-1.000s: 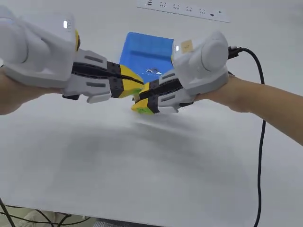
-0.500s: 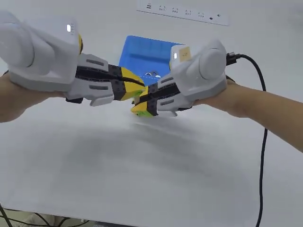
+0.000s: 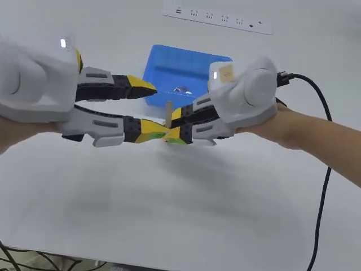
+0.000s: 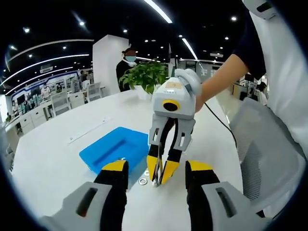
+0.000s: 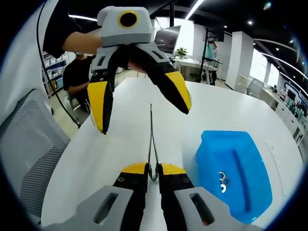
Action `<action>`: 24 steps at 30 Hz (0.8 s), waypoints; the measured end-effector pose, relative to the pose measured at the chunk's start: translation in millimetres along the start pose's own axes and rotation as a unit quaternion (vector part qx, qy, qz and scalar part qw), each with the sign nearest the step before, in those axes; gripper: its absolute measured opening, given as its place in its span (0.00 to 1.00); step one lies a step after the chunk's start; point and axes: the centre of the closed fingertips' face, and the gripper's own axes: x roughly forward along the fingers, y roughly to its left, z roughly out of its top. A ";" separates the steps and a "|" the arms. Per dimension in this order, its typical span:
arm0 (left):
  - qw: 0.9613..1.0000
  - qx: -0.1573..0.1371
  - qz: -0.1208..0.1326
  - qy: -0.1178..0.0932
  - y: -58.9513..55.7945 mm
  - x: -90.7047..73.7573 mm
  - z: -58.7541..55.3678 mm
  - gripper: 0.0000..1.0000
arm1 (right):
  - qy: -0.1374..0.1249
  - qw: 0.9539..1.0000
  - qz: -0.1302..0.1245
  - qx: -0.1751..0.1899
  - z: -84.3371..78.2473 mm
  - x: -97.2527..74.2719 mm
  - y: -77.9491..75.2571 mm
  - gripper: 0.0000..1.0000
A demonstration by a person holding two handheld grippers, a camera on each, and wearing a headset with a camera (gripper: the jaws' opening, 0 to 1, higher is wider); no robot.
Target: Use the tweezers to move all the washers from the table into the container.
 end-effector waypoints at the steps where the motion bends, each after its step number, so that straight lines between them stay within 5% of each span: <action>1: 1.000 -0.005 0.004 0.001 -0.7 -1.6 -2.0 0.56 | 0.000 1.000 0.000 0.000 0.3 -0.7 0.2 0.10; 19: 0.996 -0.052 0.073 -0.006 0.9 -14.8 -13.0 1.00 | -0.027 0.999 -0.025 0.011 24.6 -33.7 -1.0 0.10; 24: 0.996 -0.060 0.072 -0.007 -5.1 -14.2 -17.8 1.00 | -0.035 0.999 -0.032 0.012 32.4 -46.1 -4.1 0.10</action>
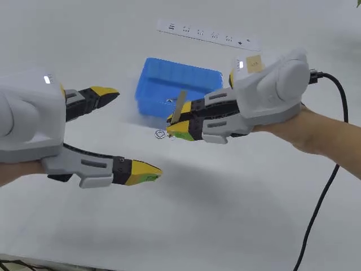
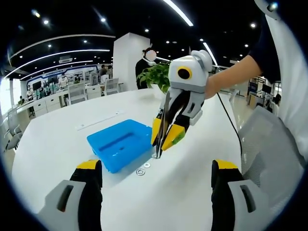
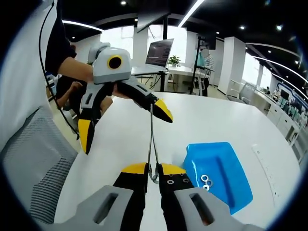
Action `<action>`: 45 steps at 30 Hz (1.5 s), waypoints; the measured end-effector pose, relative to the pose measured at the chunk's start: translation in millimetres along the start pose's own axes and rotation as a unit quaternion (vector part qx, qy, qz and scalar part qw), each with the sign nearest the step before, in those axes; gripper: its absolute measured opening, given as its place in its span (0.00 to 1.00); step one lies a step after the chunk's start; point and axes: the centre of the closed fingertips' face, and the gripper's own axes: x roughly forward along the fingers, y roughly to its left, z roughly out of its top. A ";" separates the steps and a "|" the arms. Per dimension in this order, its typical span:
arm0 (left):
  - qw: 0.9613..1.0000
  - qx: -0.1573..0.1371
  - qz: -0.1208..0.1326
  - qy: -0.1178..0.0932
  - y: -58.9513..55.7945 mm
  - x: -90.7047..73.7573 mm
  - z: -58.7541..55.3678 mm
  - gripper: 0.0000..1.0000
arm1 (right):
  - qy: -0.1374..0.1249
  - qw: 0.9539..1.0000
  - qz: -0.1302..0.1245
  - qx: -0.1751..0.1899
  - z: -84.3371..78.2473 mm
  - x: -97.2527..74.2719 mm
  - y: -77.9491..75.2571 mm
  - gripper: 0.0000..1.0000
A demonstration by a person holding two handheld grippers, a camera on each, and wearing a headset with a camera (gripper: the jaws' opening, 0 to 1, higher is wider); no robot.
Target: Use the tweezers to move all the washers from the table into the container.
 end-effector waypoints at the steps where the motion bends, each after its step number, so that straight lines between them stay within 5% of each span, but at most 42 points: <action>1: 1.000 0.000 0.001 0.001 0.2 0.0 -1.1 1.00 | -0.005 1.000 -0.003 0.003 2.9 -2.9 -1.8 0.10; 15: 1.000 -0.015 0.022 -0.001 10.1 -7.4 -6.7 1.00 | -0.043 0.998 -0.049 0.008 34.7 -28.2 -48.8 0.10; 16: 1.000 -0.015 0.023 0.000 10.2 -7.5 -7.1 1.00 | -0.043 0.998 -0.053 0.010 30.2 -27.8 -61.4 0.10; 28: 0.999 -0.021 0.036 0.016 14.3 -14.1 -16.4 1.00 | -0.038 0.993 -0.095 0.055 5.8 -9.7 -110.8 0.10; 45: 0.998 -0.039 0.049 0.031 11.4 -19.1 -33.3 1.00 | 0.006 0.992 -0.094 0.079 -36.3 21.2 -113.8 0.10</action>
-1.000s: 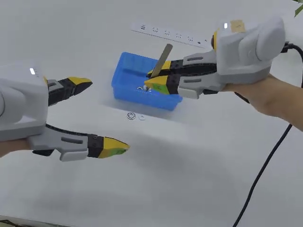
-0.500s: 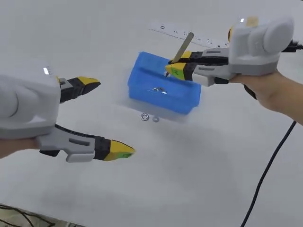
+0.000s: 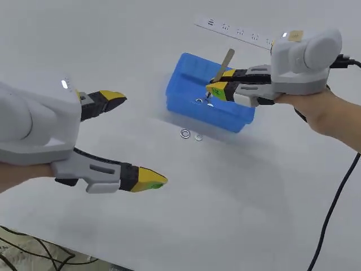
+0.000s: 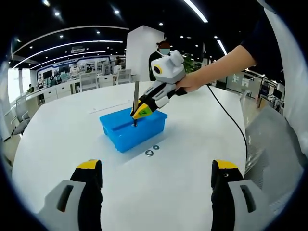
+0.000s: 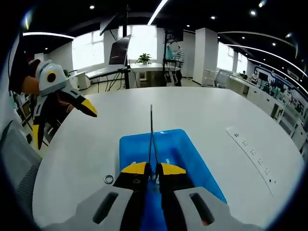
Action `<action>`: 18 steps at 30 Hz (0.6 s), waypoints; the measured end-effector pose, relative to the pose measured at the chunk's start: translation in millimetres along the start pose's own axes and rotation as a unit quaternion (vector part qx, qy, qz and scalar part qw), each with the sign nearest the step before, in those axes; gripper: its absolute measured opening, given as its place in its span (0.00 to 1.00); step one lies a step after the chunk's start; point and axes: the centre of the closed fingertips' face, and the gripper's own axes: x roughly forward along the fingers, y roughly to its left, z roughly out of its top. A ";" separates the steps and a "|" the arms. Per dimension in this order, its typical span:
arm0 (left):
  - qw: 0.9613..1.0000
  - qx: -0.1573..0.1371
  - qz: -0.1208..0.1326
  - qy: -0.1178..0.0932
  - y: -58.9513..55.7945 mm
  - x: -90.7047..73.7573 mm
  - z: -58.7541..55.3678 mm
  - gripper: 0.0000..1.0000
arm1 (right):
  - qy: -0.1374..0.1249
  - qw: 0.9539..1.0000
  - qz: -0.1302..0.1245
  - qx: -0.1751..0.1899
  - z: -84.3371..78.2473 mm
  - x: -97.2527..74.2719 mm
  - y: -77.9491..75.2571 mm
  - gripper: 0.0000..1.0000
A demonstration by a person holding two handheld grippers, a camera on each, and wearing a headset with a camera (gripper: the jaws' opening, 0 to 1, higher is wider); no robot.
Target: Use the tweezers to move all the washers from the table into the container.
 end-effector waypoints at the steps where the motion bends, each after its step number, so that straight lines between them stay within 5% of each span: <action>1: 1.000 0.000 0.001 0.000 0.7 -0.6 -0.3 1.00 | 0.001 1.000 0.000 0.001 -0.9 0.4 0.3 0.10; 18: 1.000 -0.006 0.004 -0.003 -3.6 -2.6 0.4 1.00 | 0.003 1.000 0.000 0.010 -1.0 -0.9 6.3 0.10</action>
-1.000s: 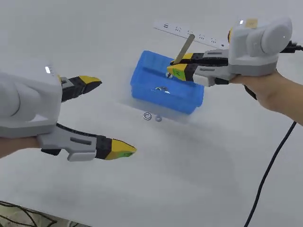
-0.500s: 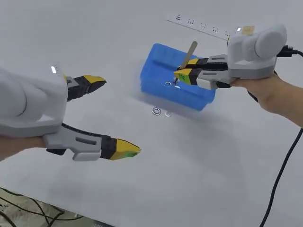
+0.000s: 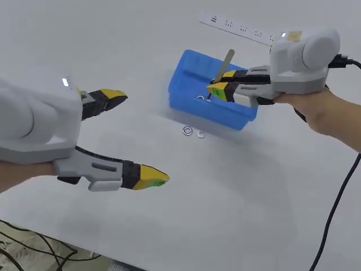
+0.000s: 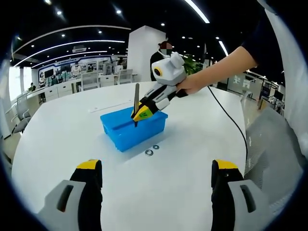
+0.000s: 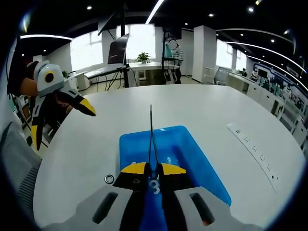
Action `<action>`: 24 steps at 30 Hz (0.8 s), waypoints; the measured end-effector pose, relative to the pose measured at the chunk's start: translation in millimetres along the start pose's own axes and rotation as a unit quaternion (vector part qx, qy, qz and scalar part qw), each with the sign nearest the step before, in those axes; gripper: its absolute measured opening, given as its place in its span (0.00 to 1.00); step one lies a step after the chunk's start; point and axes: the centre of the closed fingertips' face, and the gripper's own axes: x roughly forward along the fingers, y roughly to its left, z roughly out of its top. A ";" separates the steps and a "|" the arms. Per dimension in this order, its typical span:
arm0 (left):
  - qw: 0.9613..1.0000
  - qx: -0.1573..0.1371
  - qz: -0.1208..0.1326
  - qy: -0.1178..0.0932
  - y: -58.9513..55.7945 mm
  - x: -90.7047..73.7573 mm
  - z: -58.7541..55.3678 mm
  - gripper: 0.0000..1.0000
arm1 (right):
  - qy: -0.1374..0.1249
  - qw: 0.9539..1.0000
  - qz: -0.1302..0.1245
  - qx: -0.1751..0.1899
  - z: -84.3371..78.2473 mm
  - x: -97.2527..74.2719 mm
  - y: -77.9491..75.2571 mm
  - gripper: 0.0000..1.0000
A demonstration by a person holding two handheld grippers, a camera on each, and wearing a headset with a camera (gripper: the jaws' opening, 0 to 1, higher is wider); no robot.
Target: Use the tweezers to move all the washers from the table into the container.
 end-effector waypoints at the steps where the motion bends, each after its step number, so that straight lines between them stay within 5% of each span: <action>1: 1.000 0.000 0.000 0.000 0.8 -0.2 0.2 1.00 | -0.001 1.000 -0.001 0.000 0.7 -0.8 -0.1 0.10; 10: 1.000 0.008 -0.006 -0.010 11.1 8.8 15.8 0.99 | 0.014 1.000 -0.007 -0.020 4.6 -8.5 4.3 0.08; 13: 1.000 0.009 -0.005 -0.026 19.5 15.0 30.0 0.98 | 0.015 1.000 -0.007 -0.026 7.0 -9.9 5.3 0.08; 17: 0.997 -0.016 -0.010 -0.072 33.7 24.3 56.4 0.83 | 0.010 0.999 -0.008 -0.032 12.5 -12.8 6.0 0.08; 24: 0.996 0.005 -0.028 -0.086 42.1 48.8 86.3 0.75 | -0.001 1.000 -0.005 -0.028 17.2 -16.0 6.0 0.08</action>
